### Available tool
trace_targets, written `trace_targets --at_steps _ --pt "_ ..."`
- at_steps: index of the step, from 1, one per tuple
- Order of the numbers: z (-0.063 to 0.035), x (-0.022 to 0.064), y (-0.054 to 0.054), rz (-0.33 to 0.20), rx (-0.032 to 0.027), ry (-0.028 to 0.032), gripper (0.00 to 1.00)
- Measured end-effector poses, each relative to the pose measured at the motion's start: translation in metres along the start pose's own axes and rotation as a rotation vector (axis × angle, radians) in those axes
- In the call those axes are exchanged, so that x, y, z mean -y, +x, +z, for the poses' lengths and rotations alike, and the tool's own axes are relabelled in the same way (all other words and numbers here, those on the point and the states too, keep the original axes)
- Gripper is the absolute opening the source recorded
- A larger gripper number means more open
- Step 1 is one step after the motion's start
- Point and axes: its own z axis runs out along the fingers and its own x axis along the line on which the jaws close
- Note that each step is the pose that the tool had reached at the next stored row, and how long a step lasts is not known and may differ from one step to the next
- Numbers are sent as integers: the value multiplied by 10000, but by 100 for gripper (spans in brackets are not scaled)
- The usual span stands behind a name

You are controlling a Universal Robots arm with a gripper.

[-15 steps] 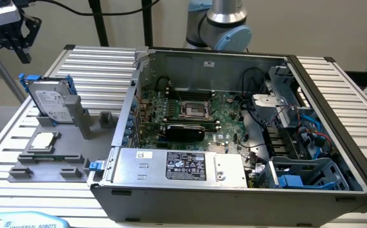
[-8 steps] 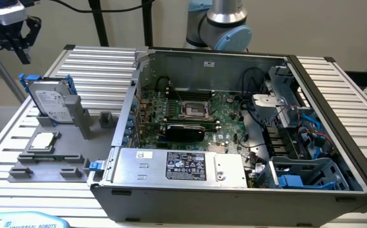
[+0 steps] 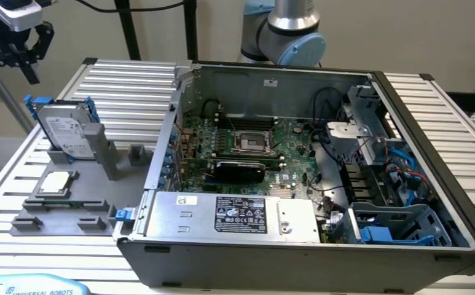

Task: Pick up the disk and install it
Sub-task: 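Pick up the disk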

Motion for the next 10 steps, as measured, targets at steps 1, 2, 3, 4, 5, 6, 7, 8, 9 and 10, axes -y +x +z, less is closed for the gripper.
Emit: trace_targets --at_steps 1,2,3,4,5,6,7,8,9,10 --pt "2 0 0 -179 -9 -2 11" --pt "4 0 0 -364 -18 -4 11" --pt "6 0 0 -544 -27 -6 11" --pt "8 0 0 -718 -36 -7 11" --pt "12 1 0 -904 -43 -9 11" --pt "14 1 0 -1088 -53 -11 11" --pt "17 1 0 -1269 -62 -13 11" --pt "19 1 0 -1447 -71 -15 11" --pt "21 1 0 -1627 -80 -17 11" --pt "24 1 0 -1808 -88 -19 11"
